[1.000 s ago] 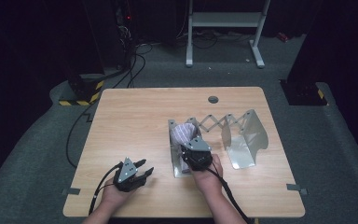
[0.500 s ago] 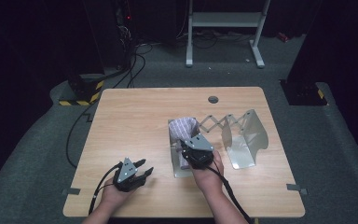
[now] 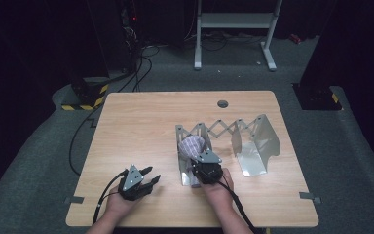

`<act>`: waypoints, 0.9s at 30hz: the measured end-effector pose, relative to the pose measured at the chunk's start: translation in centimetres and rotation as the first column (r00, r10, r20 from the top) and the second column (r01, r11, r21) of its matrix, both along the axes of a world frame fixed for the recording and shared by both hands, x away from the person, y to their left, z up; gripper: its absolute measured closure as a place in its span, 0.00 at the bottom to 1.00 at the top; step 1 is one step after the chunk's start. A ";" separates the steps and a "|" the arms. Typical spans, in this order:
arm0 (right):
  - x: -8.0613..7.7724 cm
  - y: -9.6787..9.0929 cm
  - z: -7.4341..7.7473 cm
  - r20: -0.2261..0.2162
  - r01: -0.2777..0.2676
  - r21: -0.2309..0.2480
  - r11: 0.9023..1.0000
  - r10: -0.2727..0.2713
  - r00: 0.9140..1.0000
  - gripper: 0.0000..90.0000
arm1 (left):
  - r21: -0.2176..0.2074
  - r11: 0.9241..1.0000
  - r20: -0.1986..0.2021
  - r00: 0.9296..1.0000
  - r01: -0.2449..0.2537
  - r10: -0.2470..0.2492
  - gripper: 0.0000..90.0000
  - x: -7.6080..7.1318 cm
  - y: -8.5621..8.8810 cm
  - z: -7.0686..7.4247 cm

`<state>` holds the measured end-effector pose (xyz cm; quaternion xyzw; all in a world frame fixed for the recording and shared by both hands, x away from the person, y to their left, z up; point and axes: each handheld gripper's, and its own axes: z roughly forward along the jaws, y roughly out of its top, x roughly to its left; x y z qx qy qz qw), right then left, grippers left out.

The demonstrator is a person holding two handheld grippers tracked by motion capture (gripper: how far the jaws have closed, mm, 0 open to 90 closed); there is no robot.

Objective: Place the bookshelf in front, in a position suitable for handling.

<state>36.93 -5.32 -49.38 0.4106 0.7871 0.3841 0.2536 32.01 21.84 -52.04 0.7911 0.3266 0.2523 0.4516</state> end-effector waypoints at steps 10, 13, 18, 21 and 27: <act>-2.0 -0.9 -1.0 -0.041 -0.018 0.002 1.000 0.018 0.999 0.67 | -0.011 1.000 0.002 1.000 0.016 -0.016 0.56 -0.1 -0.1 0.0; -2.2 -1.0 -1.5 -0.042 -0.020 -0.010 1.000 0.019 0.999 0.64 | -0.011 1.000 0.002 1.000 0.016 -0.016 0.56 -0.1 -0.1 0.0; -2.0 -1.3 -2.0 -0.052 -0.018 -0.005 1.000 0.017 0.998 0.60 | -0.009 1.000 -0.001 1.000 0.011 -0.011 0.55 -0.1 -0.1 0.0; -2.1 -1.3 -2.2 -0.055 -0.018 -0.005 1.000 0.017 0.998 0.59 | -0.007 1.000 -0.003 1.000 0.012 -0.012 0.55 -0.1 -0.2 0.0; -1.9 -1.2 -2.4 -0.066 -0.013 0.000 1.000 0.013 0.998 0.61 | 0.000 1.000 -0.006 1.000 0.012 -0.012 0.55 0.0 -0.2 -0.1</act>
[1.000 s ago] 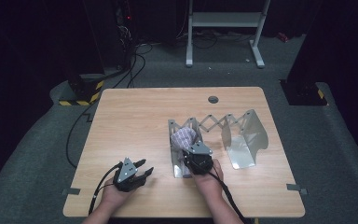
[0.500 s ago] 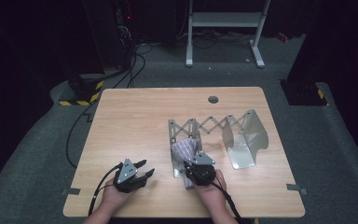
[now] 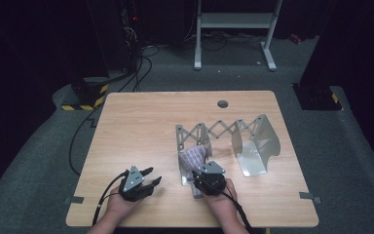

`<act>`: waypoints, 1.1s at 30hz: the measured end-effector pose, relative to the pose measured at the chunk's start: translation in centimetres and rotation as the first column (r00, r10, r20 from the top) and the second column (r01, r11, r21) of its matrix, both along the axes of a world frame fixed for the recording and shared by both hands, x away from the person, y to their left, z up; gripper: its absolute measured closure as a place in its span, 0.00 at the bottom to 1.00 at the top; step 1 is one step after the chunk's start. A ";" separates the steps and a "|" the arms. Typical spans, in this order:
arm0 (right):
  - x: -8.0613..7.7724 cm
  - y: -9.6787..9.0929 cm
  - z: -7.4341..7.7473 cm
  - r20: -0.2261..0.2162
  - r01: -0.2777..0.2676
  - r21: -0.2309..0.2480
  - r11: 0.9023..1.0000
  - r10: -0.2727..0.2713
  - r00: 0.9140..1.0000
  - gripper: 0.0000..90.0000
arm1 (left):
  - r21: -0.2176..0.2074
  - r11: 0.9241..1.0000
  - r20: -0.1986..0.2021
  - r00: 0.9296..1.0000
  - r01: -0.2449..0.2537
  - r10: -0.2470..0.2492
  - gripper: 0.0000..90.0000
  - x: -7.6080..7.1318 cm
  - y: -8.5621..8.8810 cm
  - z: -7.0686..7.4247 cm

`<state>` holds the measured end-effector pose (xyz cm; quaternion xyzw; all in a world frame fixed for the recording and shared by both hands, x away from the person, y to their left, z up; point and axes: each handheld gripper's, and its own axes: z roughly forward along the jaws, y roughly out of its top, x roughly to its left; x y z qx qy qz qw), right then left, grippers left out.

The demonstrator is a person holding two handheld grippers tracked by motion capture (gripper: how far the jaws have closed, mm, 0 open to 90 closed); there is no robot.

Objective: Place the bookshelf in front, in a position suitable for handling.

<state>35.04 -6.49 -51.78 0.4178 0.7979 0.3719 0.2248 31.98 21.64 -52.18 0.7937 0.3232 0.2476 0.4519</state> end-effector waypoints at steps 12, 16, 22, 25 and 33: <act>-1.5 -0.2 0.6 -0.051 -0.026 -0.012 1.000 0.025 0.998 0.61 | 0.014 1.000 -0.003 1.000 -0.003 0.003 0.55 0.0 0.2 -0.1; -2.9 -0.4 0.8 -0.074 -0.026 0.001 1.000 0.026 0.997 0.59 | 0.013 1.000 -0.001 1.000 -0.004 0.004 0.55 0.1 0.2 -0.1; -3.4 -0.3 0.7 -0.075 -0.025 -0.004 1.000 0.025 0.997 0.55 | 0.010 1.000 0.006 1.000 0.000 0.000 0.55 0.1 0.2 0.0; -3.0 -0.1 0.7 -0.072 -0.026 -0.015 1.000 0.025 0.997 0.55 | 0.011 1.000 0.006 1.000 -0.001 0.001 0.56 0.1 0.2 0.0; 0.5 1.1 0.9 -0.067 -0.007 -0.042 0.999 0.004 0.998 0.60 | 0.014 1.000 0.003 1.000 -0.004 0.004 0.55 0.1 0.2 0.0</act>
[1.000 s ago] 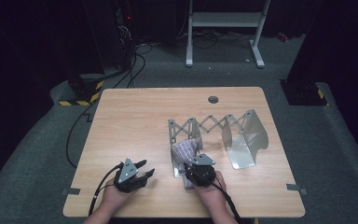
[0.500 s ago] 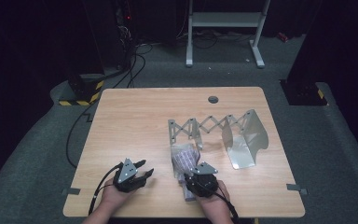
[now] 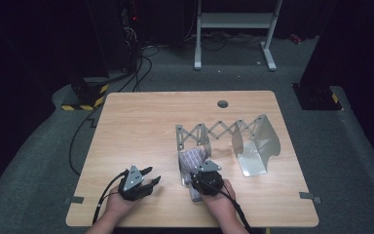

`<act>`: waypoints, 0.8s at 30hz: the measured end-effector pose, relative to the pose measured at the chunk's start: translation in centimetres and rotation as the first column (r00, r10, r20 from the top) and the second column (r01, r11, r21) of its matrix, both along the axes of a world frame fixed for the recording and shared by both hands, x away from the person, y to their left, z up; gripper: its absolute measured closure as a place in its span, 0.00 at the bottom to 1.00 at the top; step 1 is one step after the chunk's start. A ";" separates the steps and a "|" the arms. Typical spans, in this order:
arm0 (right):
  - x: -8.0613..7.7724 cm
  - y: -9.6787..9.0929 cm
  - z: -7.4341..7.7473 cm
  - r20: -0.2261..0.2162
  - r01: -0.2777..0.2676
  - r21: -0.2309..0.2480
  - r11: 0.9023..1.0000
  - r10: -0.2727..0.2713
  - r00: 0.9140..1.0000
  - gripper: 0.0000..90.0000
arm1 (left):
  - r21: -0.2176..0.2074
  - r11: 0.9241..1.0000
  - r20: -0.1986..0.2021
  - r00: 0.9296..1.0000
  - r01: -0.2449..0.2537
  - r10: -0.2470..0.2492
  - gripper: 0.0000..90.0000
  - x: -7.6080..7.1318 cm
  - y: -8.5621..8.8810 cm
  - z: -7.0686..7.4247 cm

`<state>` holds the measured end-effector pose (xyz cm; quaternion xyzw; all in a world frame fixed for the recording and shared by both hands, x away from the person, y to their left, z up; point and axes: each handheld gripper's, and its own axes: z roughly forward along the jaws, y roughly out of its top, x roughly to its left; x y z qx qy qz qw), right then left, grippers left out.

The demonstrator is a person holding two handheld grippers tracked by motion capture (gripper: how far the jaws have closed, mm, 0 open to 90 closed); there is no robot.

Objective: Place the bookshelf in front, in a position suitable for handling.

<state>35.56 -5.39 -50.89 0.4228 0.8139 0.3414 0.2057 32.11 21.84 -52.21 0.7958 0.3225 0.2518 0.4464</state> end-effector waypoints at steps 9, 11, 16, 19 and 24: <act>3.1 1.9 -0.1 0.020 0.046 -0.028 0.999 -0.045 0.999 0.58 | -0.004 1.000 0.003 1.000 0.001 -0.001 0.55 0.0 0.2 0.1; 3.4 1.9 -0.2 0.016 0.043 -0.028 0.999 -0.042 0.999 0.60 | -0.004 1.000 0.002 1.000 0.001 -0.001 0.55 0.1 0.2 0.1; 2.4 1.7 0.0 0.001 0.021 -0.032 0.999 -0.021 1.000 0.61 | -0.002 1.000 0.001 1.000 0.001 -0.001 0.55 0.1 0.2 0.1; 0.8 1.4 0.2 0.001 -0.010 -0.025 1.000 0.010 1.000 0.61 | 0.001 1.000 0.001 1.000 0.002 -0.002 0.55 0.1 0.2 0.0; -2.2 0.5 0.2 -0.006 -0.044 -0.008 0.999 0.044 0.999 0.60 | 0.000 1.000 -0.001 1.000 0.003 -0.003 0.55 0.1 0.0 0.1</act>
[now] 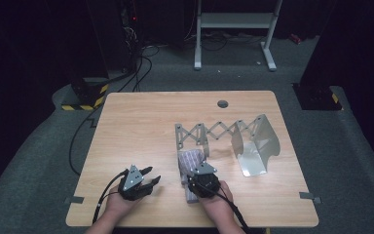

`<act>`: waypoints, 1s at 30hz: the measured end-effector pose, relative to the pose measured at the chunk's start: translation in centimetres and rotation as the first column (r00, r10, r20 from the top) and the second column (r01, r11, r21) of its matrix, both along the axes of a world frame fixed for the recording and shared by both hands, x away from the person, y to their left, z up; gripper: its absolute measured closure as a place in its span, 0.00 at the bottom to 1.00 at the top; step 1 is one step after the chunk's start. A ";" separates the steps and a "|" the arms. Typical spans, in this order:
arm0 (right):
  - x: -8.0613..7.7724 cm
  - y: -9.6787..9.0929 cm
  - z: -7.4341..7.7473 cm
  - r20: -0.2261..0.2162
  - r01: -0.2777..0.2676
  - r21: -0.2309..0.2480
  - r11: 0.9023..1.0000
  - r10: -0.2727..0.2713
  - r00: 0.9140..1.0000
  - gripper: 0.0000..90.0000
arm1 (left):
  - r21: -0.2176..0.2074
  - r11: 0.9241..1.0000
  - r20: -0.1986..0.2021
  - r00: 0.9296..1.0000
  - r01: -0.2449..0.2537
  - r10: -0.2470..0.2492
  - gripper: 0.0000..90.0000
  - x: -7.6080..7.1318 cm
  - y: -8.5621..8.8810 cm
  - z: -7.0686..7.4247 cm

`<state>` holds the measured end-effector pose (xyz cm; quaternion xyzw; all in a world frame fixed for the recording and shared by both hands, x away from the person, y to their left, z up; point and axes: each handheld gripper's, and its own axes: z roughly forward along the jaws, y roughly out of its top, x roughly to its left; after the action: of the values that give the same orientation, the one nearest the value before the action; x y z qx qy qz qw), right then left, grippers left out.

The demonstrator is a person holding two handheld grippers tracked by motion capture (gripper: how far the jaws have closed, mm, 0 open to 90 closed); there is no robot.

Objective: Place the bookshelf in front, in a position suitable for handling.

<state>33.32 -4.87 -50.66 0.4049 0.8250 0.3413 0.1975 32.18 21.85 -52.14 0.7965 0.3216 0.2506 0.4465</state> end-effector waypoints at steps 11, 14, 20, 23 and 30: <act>-0.2 -0.6 -0.4 0.010 0.012 0.005 1.000 -0.012 1.000 0.59 | 0.004 1.000 -0.004 1.000 -0.001 0.001 0.55 0.0 0.0 -0.1; 1.5 -0.4 -0.6 0.003 0.029 0.013 1.000 -0.029 1.000 0.60 | 0.006 1.000 -0.005 1.000 -0.003 0.003 0.55 0.0 0.0 -0.1; 4.4 0.9 -0.4 0.012 0.056 -0.009 0.998 -0.056 0.998 0.61 | 0.011 1.000 -0.002 1.000 -0.004 0.004 0.55 0.0 0.1 -0.1; 5.2 1.2 -0.3 0.019 0.065 -0.005 0.998 -0.065 0.998 0.61 | 0.010 1.000 -0.001 1.000 -0.003 0.003 0.55 0.0 0.2 -0.1; 5.8 1.4 -0.4 -0.003 0.059 0.003 0.998 -0.059 0.998 0.62 | 0.011 1.000 -0.005 1.000 -0.002 0.002 0.56 0.0 0.1 -0.1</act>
<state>39.10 -3.48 -51.09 0.4300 0.8124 0.3360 0.2055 32.19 21.95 -52.26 0.7993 0.3219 0.2509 0.4412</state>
